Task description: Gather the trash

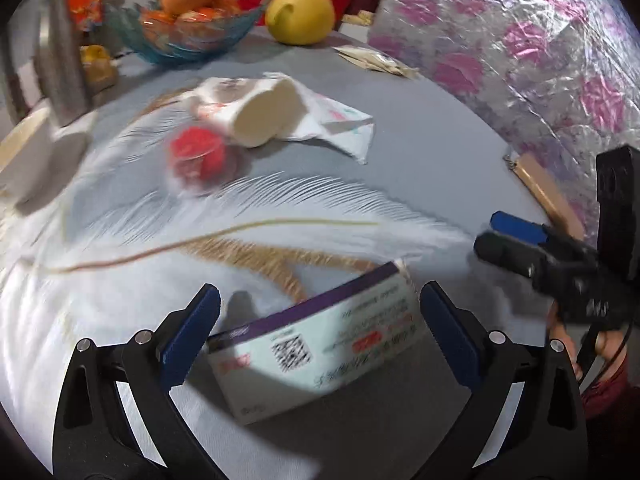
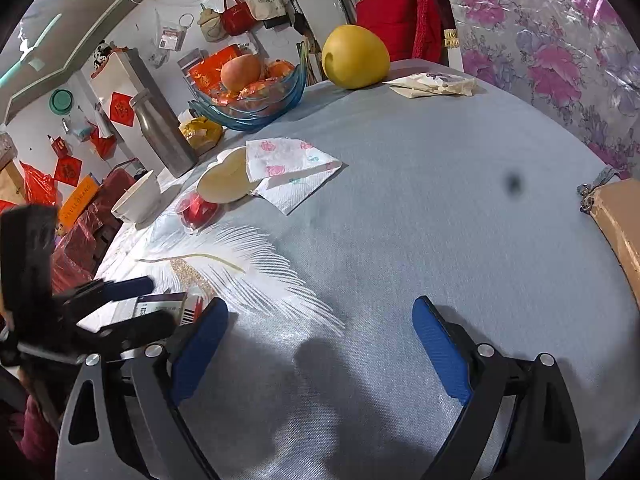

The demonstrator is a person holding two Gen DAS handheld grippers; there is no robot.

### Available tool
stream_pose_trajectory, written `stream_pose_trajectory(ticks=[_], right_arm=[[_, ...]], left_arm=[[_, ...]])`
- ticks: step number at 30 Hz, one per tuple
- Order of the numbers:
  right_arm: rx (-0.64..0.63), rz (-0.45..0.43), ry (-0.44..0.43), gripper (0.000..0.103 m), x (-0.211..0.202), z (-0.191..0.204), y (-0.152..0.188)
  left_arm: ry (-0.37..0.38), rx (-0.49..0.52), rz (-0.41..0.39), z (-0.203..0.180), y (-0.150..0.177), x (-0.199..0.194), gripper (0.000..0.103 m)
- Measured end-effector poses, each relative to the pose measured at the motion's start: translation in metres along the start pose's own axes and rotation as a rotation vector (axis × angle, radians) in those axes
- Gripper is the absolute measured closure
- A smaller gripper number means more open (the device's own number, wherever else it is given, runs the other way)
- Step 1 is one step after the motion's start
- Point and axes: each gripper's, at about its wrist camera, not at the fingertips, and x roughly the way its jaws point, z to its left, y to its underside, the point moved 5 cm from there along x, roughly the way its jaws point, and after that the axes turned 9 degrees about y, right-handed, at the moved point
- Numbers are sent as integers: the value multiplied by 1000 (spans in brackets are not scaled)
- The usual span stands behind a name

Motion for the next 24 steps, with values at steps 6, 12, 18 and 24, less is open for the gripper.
stream_pose_trajectory(ticks=[6, 12, 18, 24], right_arm=[[1, 0, -2, 11, 0, 0, 0], [0, 0, 1, 11, 0, -1, 0], [1, 0, -2, 11, -1, -1, 0], [7, -1, -8, 11, -1, -1, 0]], left_arm=[[-36, 109, -31, -11, 11, -22, 7], [-56, 276, 10, -31, 7, -3, 7], [-64, 256, 98, -26, 13, 21, 7], [-172, -84, 38, 16, 6, 9, 7]])
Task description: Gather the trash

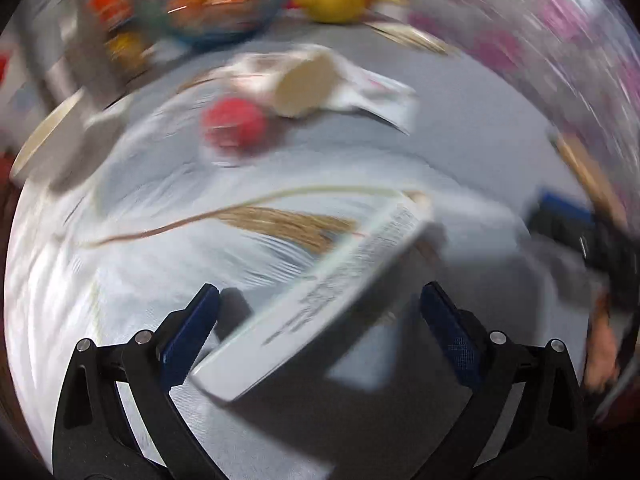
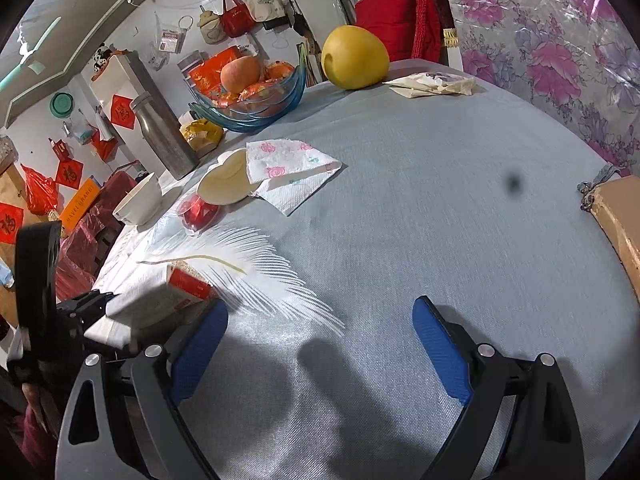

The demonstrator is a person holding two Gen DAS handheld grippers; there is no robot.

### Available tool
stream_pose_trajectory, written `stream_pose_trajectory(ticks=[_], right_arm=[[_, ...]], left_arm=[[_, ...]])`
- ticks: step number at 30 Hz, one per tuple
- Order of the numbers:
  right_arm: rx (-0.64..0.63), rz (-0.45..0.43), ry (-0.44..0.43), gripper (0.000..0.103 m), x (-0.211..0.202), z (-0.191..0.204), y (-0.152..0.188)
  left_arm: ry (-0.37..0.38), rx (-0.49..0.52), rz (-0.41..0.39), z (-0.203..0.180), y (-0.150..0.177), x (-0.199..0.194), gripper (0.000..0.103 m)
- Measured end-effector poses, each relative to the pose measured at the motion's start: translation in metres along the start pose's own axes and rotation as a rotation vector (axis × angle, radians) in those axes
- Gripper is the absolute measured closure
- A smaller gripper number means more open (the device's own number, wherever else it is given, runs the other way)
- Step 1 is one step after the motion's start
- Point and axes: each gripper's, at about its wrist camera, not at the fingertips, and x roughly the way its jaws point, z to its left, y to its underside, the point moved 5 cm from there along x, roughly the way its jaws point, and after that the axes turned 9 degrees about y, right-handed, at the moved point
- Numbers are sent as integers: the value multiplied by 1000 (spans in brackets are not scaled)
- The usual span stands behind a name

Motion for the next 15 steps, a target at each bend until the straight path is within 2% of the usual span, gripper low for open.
stream_pose_trajectory(ticks=[2, 4, 8, 15], right_arm=[[0, 0, -1, 11, 0, 0, 0], [3, -1, -4, 11, 0, 0, 0], [3, -1, -3, 11, 0, -1, 0], [-2, 0, 2, 11, 1, -1, 0]], left_arm=[[29, -40, -13, 3, -4, 0, 7], [36, -10, -4, -3, -7, 3, 7], [-55, 95, 7, -12, -8, 14, 6], [-48, 78, -1, -17, 1, 11, 7]])
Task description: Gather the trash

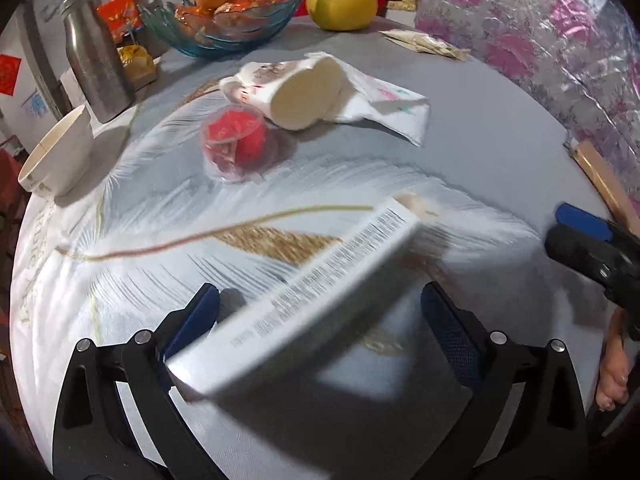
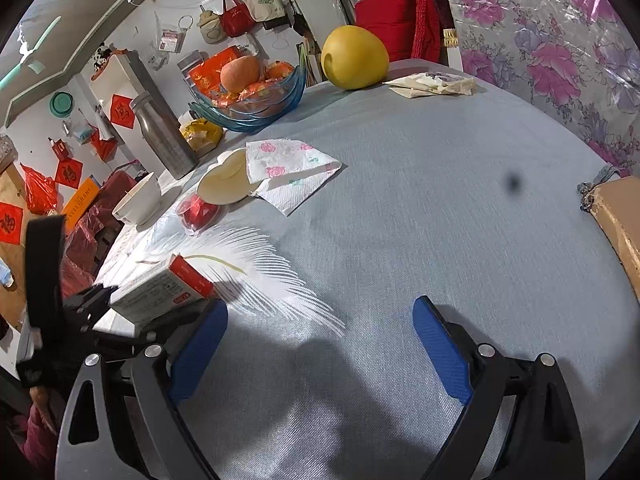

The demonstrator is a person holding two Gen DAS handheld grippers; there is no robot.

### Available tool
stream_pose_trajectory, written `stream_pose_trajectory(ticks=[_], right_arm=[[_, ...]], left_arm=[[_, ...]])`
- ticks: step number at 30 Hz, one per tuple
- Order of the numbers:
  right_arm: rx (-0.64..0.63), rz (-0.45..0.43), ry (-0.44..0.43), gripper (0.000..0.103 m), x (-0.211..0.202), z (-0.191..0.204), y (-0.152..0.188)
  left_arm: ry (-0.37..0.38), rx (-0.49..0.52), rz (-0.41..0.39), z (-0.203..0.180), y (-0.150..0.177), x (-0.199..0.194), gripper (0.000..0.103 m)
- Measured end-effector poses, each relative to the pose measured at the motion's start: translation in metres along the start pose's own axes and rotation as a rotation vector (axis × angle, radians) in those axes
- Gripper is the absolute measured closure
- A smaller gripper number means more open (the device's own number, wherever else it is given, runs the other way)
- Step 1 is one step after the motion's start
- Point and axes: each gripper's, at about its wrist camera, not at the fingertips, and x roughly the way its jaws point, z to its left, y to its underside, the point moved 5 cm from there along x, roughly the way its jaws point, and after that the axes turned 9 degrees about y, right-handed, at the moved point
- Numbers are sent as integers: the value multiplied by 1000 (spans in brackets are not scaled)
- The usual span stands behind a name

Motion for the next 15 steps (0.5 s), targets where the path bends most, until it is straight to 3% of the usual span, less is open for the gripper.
stream_pose_trajectory(ticks=[3, 7, 11, 15], right_arm=[[4, -1, -4, 11, 0, 0, 0], [17, -5, -4, 11, -1, -2, 0], [30, -7, -17, 11, -2, -4, 0], [32, -7, -19, 11, -2, -5, 0]], left_arm=[[58, 14, 13, -20, 7, -5, 7], [190, -87, -14, -20, 3, -13, 7], [243, -112, -28, -18, 4, -20, 7], [129, -17, -38, -29, 9, -19, 7]])
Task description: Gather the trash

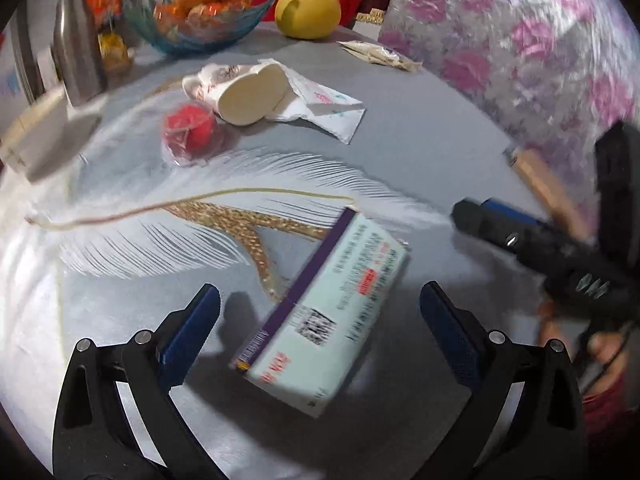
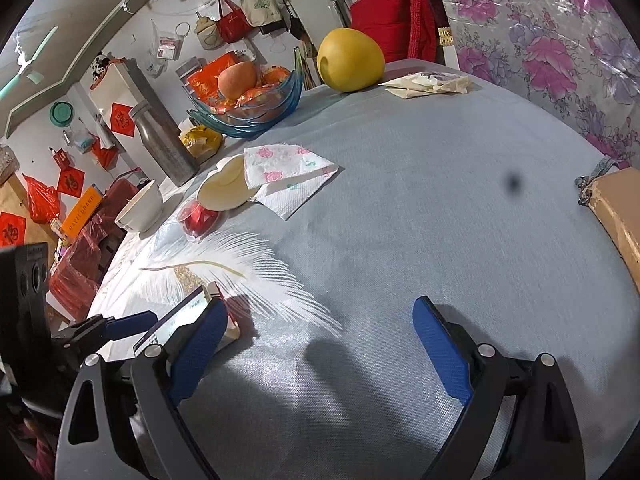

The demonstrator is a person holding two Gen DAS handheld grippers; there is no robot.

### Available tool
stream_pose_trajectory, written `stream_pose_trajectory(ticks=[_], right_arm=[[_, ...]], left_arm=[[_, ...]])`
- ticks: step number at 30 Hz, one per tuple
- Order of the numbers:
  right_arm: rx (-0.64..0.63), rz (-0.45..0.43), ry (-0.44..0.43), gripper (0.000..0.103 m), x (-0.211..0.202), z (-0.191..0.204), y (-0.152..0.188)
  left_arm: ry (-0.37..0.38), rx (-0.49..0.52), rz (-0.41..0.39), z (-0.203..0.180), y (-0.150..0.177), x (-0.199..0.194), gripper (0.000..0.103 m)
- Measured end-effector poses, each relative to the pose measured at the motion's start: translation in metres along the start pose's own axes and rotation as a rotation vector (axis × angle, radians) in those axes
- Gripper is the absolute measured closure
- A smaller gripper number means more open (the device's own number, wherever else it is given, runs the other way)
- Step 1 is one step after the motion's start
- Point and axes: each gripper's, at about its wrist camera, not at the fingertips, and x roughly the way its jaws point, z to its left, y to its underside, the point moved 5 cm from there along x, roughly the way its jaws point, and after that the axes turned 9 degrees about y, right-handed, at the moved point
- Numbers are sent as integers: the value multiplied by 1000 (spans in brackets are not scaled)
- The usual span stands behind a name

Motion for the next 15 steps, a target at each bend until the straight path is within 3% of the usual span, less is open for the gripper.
stream_pose_trajectory(ticks=[5, 10, 15], right_arm=[[6, -2, -3, 11, 0, -1, -1], [11, -3, -2, 11, 0, -2, -1], [10, -3, -1, 11, -1, -1, -1]], left_arm=[[-84, 81, 36, -5, 1, 17, 6], [-101, 58, 24, 2, -2, 19, 10], [-93, 93, -18, -5, 0, 10, 43]])
